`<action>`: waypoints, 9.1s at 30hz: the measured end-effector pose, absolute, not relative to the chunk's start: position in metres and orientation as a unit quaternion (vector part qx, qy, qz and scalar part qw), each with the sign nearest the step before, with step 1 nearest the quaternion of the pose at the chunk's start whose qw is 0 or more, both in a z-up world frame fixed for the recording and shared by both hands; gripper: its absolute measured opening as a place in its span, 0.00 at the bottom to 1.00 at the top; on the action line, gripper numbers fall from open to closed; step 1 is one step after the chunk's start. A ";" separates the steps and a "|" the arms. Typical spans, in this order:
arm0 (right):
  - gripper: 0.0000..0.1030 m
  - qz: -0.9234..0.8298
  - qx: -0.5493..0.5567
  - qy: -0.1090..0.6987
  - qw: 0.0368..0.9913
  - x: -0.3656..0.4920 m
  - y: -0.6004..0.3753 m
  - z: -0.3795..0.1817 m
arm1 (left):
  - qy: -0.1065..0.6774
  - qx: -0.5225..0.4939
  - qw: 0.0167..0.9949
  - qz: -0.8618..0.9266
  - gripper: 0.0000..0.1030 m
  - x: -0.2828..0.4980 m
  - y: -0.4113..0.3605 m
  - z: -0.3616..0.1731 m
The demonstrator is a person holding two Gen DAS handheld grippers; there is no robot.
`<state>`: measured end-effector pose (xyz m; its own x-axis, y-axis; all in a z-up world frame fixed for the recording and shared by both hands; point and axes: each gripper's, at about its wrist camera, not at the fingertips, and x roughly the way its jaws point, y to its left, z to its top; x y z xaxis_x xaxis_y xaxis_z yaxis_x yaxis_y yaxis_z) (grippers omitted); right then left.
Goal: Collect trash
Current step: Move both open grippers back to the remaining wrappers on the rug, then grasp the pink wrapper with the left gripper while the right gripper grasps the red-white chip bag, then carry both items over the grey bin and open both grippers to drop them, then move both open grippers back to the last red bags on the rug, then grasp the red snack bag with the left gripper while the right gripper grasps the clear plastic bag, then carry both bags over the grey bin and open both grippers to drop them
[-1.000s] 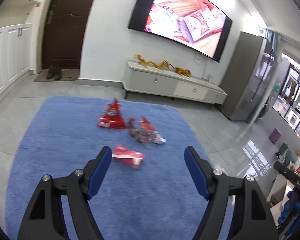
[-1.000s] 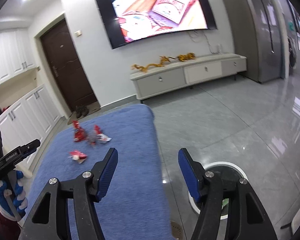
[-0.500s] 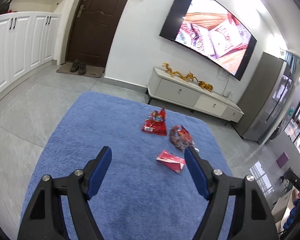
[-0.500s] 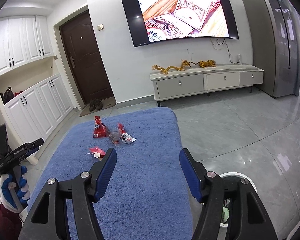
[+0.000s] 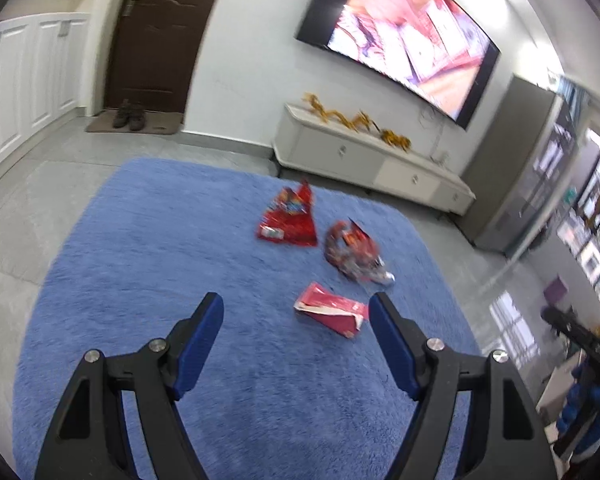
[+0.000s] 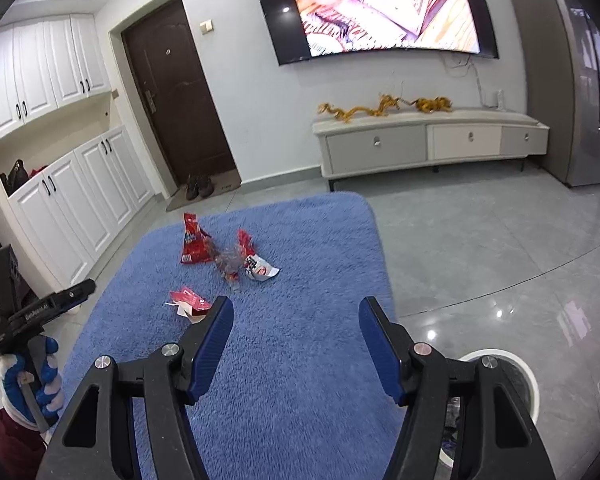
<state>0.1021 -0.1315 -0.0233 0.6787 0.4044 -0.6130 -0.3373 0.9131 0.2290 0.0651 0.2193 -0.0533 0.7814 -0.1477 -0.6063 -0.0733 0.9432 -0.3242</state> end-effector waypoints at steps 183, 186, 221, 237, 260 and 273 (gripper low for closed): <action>1.00 0.022 0.078 0.297 0.951 0.006 -0.220 -0.013 | 0.260 -0.015 0.966 -0.005 0.84 0.015 0.029 -0.002; 1.00 0.033 0.073 0.289 0.954 0.001 -0.210 -0.004 | 0.259 -0.022 0.966 0.005 0.84 0.015 0.048 0.001; 1.00 0.286 -0.017 0.294 0.912 0.162 -0.023 -0.003 | 0.315 -0.147 0.937 0.028 0.85 0.185 0.251 -0.018; 0.58 0.309 -0.051 0.416 0.854 0.252 0.060 -0.137 | 0.405 -0.190 0.894 0.007 0.55 0.289 0.231 -0.141; 0.15 0.308 0.003 0.361 0.880 0.084 -0.034 -0.038 | 0.324 -0.174 0.928 -0.062 0.31 0.098 0.184 -0.050; 0.15 0.215 0.043 0.303 0.928 -0.014 -0.148 0.005 | 0.270 -0.149 0.940 -0.147 0.30 0.020 0.099 0.008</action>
